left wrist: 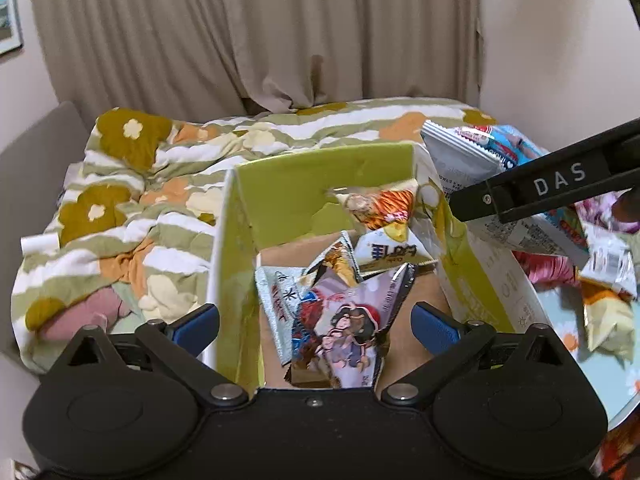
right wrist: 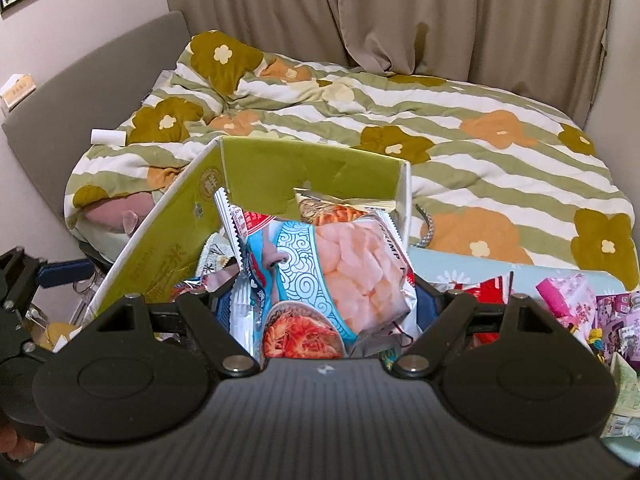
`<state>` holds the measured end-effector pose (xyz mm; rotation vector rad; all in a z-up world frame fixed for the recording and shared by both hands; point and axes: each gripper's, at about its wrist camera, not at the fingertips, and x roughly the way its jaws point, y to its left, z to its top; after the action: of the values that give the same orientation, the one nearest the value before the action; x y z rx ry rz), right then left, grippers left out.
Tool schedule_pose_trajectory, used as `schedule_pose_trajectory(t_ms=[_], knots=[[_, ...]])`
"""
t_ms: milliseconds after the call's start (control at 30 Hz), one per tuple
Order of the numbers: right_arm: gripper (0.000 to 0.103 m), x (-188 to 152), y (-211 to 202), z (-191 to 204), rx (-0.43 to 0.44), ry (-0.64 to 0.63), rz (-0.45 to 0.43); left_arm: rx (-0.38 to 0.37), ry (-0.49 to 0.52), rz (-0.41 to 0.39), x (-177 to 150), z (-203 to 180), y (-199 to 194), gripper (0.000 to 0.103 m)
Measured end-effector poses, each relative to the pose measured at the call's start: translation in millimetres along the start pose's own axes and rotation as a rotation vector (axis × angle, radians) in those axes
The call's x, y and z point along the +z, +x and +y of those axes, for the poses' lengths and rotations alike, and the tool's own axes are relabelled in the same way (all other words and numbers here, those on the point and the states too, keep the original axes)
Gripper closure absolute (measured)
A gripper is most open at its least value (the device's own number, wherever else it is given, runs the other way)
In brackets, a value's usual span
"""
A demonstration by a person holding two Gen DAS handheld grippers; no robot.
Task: Organize snacks
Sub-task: 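Lower both held bags into the box and open both grippers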
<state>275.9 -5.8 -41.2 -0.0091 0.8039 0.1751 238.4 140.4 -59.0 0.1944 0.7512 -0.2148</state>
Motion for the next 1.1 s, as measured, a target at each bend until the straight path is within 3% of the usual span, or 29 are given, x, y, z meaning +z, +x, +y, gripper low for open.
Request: schedule_pose_trajectory(t_ms=[300,533,1100], knots=[[0.006,25.7,25.6,18.0,0.035,0.023,0.026,0.015,-0.046,-0.019,2.9,29.5,-12.7,0.000],[0.000,25.0,54.9,23.0,0.019,0.061,0.052,0.014,-0.076,-0.006,3.7,45.3,-4.9,0.000],[0.000,-1.6,29.3,6.2,-0.012,0.119,0.009,-0.006,-0.069,0.009,-0.4,38.2,-3.4,0.000]])
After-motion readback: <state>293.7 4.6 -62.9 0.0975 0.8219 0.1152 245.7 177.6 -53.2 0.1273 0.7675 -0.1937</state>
